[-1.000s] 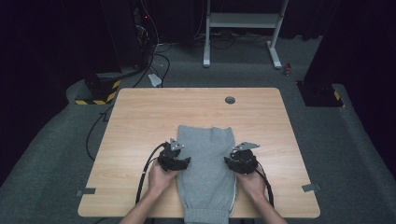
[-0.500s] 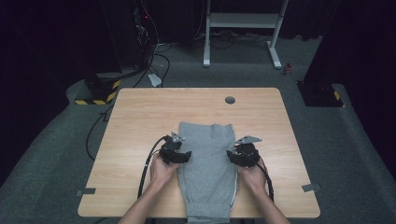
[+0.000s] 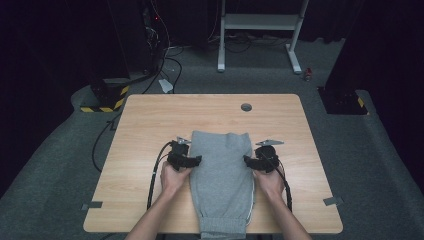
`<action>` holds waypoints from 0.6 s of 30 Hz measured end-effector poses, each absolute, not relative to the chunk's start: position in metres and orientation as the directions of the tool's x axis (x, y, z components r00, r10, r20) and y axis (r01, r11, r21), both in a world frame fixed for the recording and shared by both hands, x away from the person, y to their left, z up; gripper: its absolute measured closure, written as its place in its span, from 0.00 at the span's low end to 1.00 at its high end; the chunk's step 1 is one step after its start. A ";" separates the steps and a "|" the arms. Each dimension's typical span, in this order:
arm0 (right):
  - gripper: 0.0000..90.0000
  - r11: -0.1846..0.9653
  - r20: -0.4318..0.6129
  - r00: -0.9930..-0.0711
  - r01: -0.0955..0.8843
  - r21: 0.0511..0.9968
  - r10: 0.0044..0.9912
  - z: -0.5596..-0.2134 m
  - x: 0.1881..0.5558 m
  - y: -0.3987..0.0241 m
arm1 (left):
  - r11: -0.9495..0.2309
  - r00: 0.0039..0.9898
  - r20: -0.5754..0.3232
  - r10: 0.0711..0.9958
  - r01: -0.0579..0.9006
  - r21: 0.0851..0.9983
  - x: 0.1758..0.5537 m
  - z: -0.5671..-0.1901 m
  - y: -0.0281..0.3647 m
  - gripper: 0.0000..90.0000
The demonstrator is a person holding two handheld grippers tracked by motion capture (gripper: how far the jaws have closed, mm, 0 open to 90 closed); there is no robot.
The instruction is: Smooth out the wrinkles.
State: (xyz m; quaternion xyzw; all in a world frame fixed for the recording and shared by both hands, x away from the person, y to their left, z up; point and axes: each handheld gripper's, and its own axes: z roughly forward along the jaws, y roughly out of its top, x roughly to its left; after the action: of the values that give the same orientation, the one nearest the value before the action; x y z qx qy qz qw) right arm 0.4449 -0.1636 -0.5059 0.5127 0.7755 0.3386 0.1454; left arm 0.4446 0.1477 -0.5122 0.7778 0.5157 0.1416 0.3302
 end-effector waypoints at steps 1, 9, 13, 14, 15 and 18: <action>0.48 0.245 0.122 -0.432 0.697 0.674 0.894 -0.506 0.445 -0.164 | -0.265 0.434 -0.110 0.894 0.711 0.651 0.447 -0.511 0.146 0.37; 0.47 0.286 0.065 -0.425 0.707 0.647 0.903 -0.511 0.453 -0.151 | -0.343 0.455 -0.020 0.890 0.699 0.628 0.455 -0.511 0.129 0.31; 0.49 0.331 0.018 -0.439 0.703 0.629 0.898 -0.510 0.455 -0.143 | -0.349 0.461 -0.016 0.887 0.694 0.629 0.456 -0.511 0.129 0.33; 0.53 0.339 0.011 -0.443 0.702 0.626 0.897 -0.509 0.456 -0.141 | -0.351 0.466 -0.016 0.885 0.689 0.634 0.455 -0.511 0.128 0.39; 0.53 0.339 0.011 -0.443 0.702 0.626 0.897 -0.509 0.456 -0.141 | -0.356 0.473 -0.016 0.881 0.684 0.637 0.455 -0.511 0.128 0.39; 0.59 0.352 0.008 -0.457 0.695 0.627 0.889 -0.509 0.457 -0.138 | -0.366 0.491 -0.017 0.871 0.671 0.645 0.454 -0.510 0.127 0.49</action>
State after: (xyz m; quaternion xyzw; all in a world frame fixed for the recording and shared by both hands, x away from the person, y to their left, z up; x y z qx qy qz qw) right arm 0.4565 -0.1385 -0.5089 0.4924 0.8042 0.2859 0.1701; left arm 0.4545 0.1268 -0.5104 0.8096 0.4761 0.1661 0.3005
